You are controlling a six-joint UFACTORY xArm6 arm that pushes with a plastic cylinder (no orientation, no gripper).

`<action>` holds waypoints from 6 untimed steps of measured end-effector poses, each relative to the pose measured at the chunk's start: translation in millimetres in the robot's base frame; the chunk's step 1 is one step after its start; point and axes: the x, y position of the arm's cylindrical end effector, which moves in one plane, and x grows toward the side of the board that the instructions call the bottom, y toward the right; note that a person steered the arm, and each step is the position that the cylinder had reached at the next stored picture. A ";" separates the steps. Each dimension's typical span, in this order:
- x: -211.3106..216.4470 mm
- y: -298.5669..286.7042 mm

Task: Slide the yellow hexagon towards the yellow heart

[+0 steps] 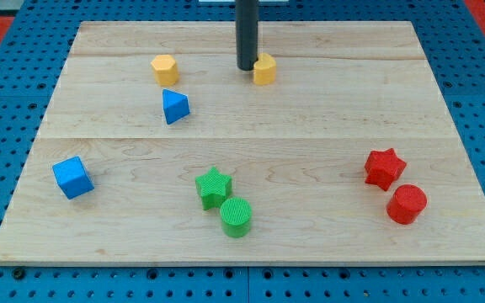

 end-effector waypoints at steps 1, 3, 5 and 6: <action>-13.7 5.5; -44.4 -126.4; 17.4 -191.2; 19.0 -115.8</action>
